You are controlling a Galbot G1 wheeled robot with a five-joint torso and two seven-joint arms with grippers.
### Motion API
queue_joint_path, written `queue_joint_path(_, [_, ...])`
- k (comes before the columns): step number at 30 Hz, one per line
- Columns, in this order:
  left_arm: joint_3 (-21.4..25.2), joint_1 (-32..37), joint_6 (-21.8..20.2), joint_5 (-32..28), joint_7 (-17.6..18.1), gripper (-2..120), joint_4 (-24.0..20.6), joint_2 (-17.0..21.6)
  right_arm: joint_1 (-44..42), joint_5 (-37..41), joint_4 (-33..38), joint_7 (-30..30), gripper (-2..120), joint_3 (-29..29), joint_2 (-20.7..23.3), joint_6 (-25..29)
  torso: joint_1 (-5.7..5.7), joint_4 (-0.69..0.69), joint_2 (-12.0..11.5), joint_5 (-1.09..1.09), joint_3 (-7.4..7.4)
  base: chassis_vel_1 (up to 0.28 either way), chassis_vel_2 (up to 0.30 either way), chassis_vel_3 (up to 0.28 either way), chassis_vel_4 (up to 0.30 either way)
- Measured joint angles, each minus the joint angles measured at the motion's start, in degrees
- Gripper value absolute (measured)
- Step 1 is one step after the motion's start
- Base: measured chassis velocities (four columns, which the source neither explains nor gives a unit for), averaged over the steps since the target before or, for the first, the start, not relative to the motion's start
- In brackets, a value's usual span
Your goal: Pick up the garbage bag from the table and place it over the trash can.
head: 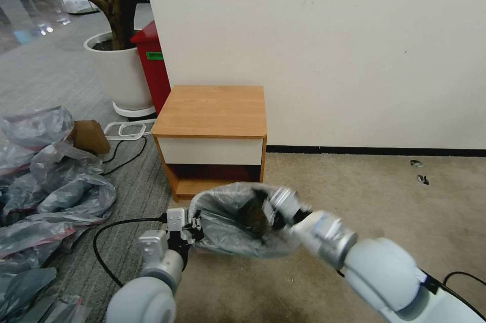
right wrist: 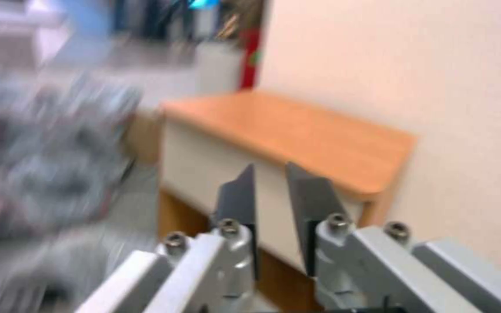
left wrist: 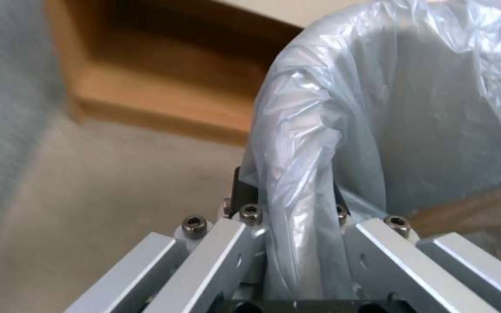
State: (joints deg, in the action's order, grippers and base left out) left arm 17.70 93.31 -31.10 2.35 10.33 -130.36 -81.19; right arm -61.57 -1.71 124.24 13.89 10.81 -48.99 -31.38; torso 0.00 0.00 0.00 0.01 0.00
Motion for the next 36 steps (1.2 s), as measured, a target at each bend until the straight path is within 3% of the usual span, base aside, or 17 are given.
queue_joint_path(3, [1.69,-0.48,-1.08,-6.11,1.63,3,-0.23,-0.35,-3.35,2.76,4.06,-0.48,28,-5.44,0.99,1.75,0.00,0.00,0.00,-0.02,0.00,0.000,0.000,0.000,0.000])
queue_joint_path(5, [3.65,-0.93,-3.39,-18.01,2.97,3,-1.59,-0.18,-6.90,7.00,7.38,-3.14,37,-12.28,-0.73,3.51,0.01,0.00,0.00,-0.01,0.00,0.000,0.000,0.000,0.000])
queue_joint_path(6, [3.65,-0.93,-3.39,-18.01,2.97,3,-1.59,-0.18,-6.90,7.00,7.38,-3.14,37,-12.28,-0.73,3.51,0.01,0.00,0.00,-0.01,0.00,0.000,0.000,0.000,0.000])
queue_joint_path(10, [7.17,-1.62,-7.04,-36.36,4.11,3,-2.40,1.38,-13.73,12.95,10.99,-7.37,55,-23.58,-10.05,8.18,0.00,0.02,0.00,0.00,0.00,0.000,0.000,0.000,0.000])
queue_joint_path(11, [7.17,-1.62,-7.04,-36.36,4.11,3,-2.40,1.38,-13.73,12.95,10.99,-7.37,55,-23.58,-10.05,8.18,0.00,0.02,0.00,0.00,0.00,0.000,0.000,0.000,0.000])
queue_joint_path(13, [8.05,-1.92,-8.31,-40.45,3.73,3,-1.65,2.00,-19.18,13.71,11.17,-9.37,64,-27.76,-16.90,13.36,0.01,-0.02,0.00,-0.01,0.00,0.000,0.000,0.000,0.000])
queue_joint_path(15, [8.18,-1.97,-9.05,-42.10,2.45,3,-0.75,2.39,-23.46,13.95,9.31,-9.96,76,-30.66,-22.63,19.96,0.01,-0.01,0.00,-0.01,0.00,0.000,0.000,0.000,0.000])
queue_joint_path(20, [8.16,-1.87,-10.99,-44.27,1.30,3,1.19,2.61,-25.40,14.79,5.03,-10.32,92,-33.52,-27.79,25.59,0.01,0.00,0.00,-0.01,0.00,0.000,0.000,0.000,0.000])
queue_joint_path(23, [8.06,-1.60,-11.03,-44.06,1.03,3,2.55,3.00,-25.47,15.90,3.89,-10.65,98,-33.79,-28.87,26.09,0.00,0.00,0.00,-0.01,0.00,0.000,0.000,0.000,0.000])
queue_joint_path(29, [7.64,-1.36,-11.14,-40.04,-0.66,3,6.20,3.19,-24.50,16.12,1.87,-10.68,100,-33.17,-30.79,26.57,0.00,0.01,0.00,-0.01,0.00,0.000,0.000,0.000,0.000])
queue_joint_path(36, [7.15,-1.07,-11.18,-37.51,-1.54,3,7.27,3.12,-23.92,16.03,1.22,-10.60,100,-32.87,-30.97,26.65,0.00,0.00,0.00,-0.01,0.00,0.000,0.000,0.000,0.000])
